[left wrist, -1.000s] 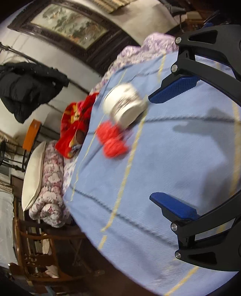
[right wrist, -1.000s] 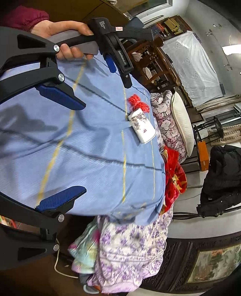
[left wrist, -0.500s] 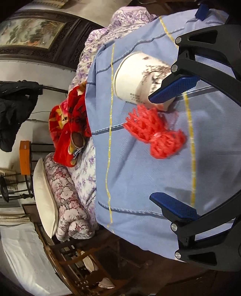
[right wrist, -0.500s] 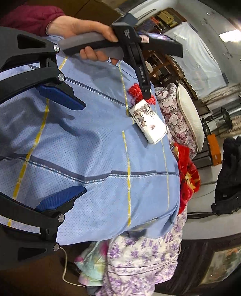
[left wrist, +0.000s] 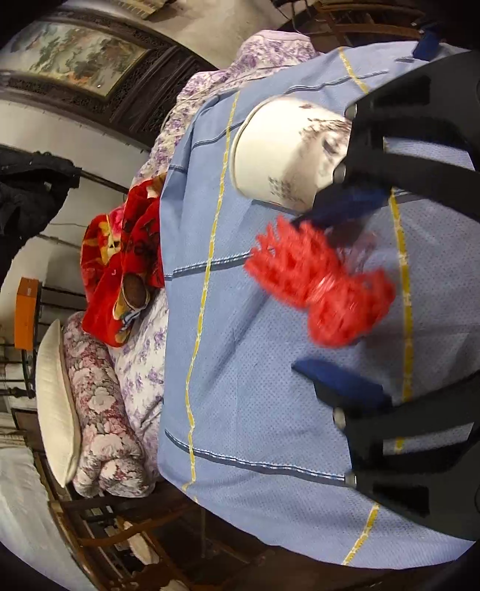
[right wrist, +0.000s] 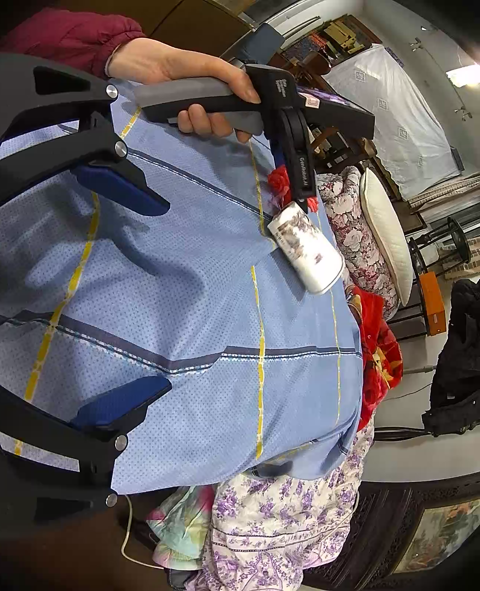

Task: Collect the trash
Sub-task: 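Grasp the red mesh bag with the left tool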

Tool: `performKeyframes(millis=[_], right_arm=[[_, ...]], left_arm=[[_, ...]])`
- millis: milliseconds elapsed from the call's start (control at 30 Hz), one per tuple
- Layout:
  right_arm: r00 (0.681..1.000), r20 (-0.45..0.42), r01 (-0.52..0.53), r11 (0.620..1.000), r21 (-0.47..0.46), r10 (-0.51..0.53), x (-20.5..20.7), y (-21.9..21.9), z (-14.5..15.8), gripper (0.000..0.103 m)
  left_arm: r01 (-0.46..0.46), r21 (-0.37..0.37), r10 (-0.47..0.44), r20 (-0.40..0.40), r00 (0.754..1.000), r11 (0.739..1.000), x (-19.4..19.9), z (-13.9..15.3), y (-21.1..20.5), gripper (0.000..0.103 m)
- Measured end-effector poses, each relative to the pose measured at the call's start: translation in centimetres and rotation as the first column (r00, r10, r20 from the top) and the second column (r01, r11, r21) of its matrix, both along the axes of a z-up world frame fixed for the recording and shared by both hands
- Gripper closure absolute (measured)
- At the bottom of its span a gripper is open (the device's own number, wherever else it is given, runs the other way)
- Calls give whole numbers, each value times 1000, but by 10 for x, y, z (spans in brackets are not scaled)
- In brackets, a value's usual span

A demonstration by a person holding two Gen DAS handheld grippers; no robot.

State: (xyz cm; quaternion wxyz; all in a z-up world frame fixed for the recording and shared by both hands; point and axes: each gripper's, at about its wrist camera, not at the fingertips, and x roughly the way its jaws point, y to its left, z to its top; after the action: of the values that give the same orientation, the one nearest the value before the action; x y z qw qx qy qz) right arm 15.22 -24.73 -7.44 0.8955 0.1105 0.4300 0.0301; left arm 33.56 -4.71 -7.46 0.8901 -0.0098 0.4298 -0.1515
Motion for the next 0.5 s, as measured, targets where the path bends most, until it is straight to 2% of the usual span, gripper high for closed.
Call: performKeyframes(millis=[33, 300, 400, 500], right_arm=[[1000, 0, 1, 1000, 3, -1, 0, 0, 0, 16], [1000, -3, 5, 1000, -2, -5, 1, -1, 0, 16], [1000, -2, 5, 1000, -1, -5, 1, -1, 0, 16], [1000, -2, 5, 1000, 0, -5, 1, -1, -1, 16]], left_arm=[[8, -2, -8, 8, 1000, 1000, -5, 1, -1, 49], [-14, 6, 14, 92, 996, 1000, -61, 25, 14, 51], [-27, -41, 31, 113, 993, 999, -91, 35, 28, 50], [-59, -107, 70, 94, 993, 992, -113, 32, 42, 50]])
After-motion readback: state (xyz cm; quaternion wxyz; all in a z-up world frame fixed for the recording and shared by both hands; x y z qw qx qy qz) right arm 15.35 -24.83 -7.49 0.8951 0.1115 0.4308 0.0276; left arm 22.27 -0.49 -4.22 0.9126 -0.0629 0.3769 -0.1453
